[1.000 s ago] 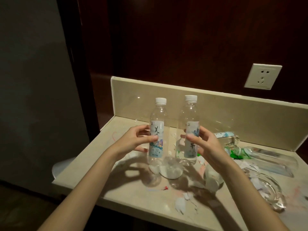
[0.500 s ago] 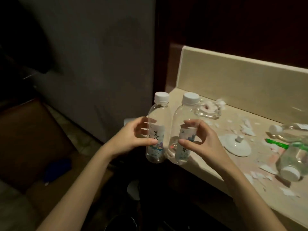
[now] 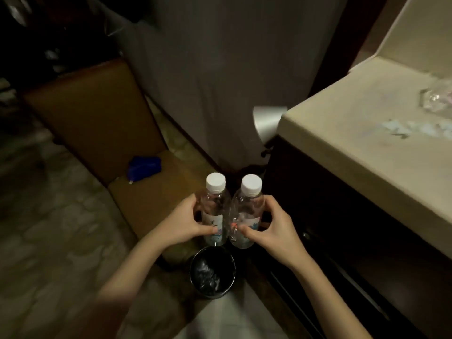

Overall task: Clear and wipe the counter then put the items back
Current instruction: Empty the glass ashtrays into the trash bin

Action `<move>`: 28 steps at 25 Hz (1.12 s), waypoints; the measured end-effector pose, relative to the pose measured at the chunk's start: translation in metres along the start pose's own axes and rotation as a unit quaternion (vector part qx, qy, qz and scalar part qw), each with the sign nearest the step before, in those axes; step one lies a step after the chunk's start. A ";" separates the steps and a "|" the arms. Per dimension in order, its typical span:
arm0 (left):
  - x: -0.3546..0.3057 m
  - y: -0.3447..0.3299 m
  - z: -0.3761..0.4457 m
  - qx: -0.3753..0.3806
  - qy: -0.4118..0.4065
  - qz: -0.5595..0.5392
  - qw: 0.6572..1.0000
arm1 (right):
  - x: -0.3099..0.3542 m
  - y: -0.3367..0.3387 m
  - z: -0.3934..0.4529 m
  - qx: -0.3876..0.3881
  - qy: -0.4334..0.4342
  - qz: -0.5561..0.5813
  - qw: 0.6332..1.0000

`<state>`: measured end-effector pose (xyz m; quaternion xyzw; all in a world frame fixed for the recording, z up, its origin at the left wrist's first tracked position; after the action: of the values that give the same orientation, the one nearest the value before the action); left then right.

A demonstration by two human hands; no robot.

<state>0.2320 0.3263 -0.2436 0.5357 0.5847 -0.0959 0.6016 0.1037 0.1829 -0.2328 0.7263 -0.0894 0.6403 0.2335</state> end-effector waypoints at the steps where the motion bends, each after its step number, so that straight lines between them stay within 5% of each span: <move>1: 0.031 -0.011 0.005 -0.001 0.016 0.008 1.000 | -0.025 -0.016 0.002 0.006 -0.015 -0.010 1.000; 14: 0.373 -0.199 0.089 -0.033 0.164 0.075 0.983 | -0.405 -0.155 0.034 -0.008 -0.214 -0.070 0.974; 18: 0.443 -0.256 0.112 0.027 0.188 0.078 0.979 | -0.493 -0.183 0.045 0.034 -0.243 -0.094 0.965; 23: 0.423 -0.261 0.126 0.072 0.140 0.204 0.966 | -0.484 -0.181 0.059 0.073 -0.209 -0.161 0.962; 28: 0.318 -0.195 0.104 0.063 0.061 0.321 0.943 | -0.372 -0.144 0.053 0.084 -0.158 -0.240 0.954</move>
<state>0.2443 0.3306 -0.6304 0.7365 0.4100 0.0985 0.5290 0.1511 0.2218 -0.6305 0.8351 0.1059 0.4479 0.3012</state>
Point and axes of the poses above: each hand's wrist, its own z-axis towards the middle knuckle, its own y-axis out of the back of the hand, x = y × z, the point moved 7 cm from there along z, towards the middle knuckle, and after that the axes turned 10 degrees about z, right-handed, at the moved point
